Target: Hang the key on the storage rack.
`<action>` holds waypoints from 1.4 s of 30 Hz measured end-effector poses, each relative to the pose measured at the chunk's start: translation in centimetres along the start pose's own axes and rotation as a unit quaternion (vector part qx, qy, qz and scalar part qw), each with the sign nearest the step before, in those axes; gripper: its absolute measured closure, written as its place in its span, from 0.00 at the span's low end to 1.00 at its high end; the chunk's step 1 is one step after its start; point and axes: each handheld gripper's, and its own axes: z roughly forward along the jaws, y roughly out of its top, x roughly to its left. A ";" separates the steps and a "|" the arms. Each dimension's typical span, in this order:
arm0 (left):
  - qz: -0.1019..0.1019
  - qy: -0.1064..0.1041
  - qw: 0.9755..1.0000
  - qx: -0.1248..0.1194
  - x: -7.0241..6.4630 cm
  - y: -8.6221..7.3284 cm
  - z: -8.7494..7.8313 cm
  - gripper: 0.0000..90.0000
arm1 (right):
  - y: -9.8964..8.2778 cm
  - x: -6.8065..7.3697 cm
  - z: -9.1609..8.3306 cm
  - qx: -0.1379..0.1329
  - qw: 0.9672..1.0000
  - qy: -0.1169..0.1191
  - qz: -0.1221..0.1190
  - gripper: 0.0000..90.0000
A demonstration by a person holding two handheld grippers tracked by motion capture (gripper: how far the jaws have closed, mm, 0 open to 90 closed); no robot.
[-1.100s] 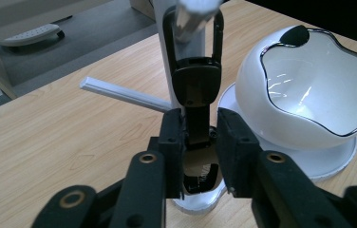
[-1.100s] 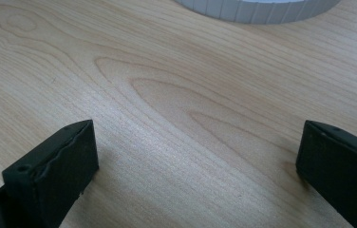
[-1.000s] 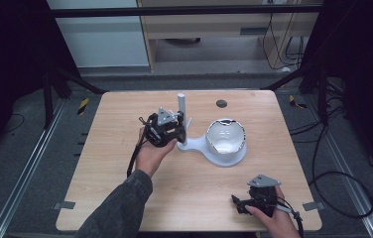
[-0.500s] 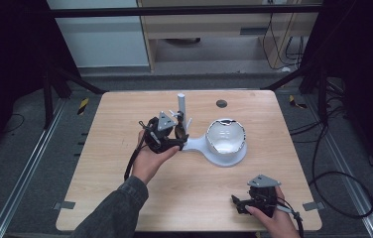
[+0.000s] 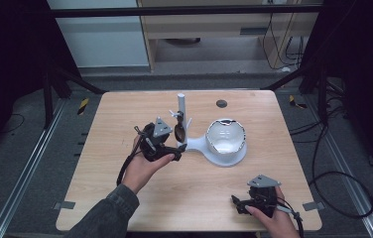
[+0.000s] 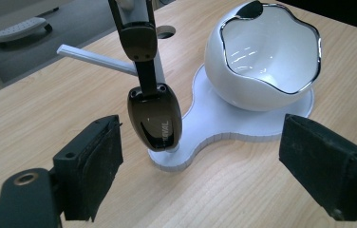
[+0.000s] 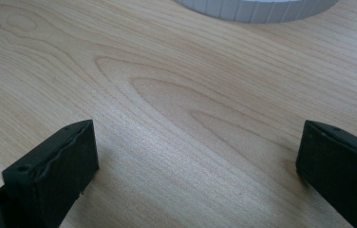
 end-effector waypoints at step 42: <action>-0.020 0.024 0.998 0.055 4.1 -8.1 -5.2 0.10 | 0.0 0.1 0.0 -0.001 1.000 0.000 0.002 0.00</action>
